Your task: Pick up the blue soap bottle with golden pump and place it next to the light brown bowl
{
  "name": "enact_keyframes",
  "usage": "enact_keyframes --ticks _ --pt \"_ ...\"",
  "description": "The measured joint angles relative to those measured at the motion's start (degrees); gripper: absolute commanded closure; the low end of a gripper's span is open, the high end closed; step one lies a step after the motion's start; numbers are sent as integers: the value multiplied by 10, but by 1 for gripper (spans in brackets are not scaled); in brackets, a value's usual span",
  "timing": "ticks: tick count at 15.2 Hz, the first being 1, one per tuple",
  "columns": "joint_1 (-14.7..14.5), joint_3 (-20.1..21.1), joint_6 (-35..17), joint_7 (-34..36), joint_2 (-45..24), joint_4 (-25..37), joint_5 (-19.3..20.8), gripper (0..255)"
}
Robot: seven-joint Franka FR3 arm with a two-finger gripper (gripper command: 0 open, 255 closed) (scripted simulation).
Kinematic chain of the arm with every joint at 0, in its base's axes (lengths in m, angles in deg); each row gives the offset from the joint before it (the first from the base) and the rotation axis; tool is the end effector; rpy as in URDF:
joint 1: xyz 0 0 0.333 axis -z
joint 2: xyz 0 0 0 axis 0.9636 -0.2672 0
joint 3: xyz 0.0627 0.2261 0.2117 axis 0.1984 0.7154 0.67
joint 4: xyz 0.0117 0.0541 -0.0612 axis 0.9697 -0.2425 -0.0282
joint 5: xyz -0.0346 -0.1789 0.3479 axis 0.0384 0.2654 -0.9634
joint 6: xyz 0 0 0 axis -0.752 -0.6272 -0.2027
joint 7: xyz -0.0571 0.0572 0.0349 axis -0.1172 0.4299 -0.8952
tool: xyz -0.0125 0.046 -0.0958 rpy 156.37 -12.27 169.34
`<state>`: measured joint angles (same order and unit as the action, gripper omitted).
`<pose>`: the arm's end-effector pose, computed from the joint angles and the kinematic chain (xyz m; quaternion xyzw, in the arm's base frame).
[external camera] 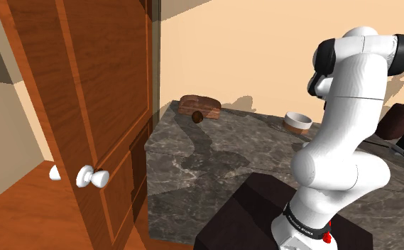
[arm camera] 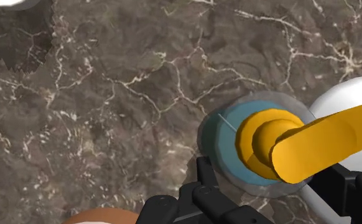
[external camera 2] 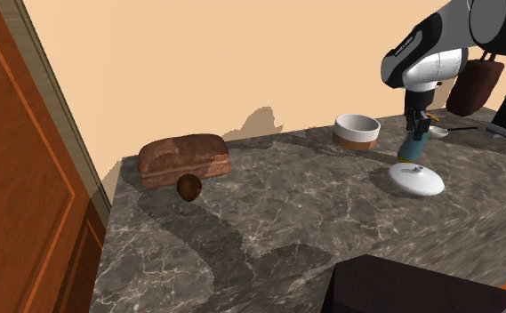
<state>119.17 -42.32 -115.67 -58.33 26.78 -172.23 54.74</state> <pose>0.0835 -0.6194 0.3565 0.9890 0.0877 -0.1129 0.0386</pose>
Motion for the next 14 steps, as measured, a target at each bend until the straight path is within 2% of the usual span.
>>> enact_keyframes --ticks 5,6,12,14 --pt "1 0 -2 -1 -1 -1 -1 255" --pt "1 0 -2 -1 -1 -1 -1 0" --pt "1 0 -2 -1 -1 -1 -1 0" --pt "-7 -5 17 5 15 4 10 0"
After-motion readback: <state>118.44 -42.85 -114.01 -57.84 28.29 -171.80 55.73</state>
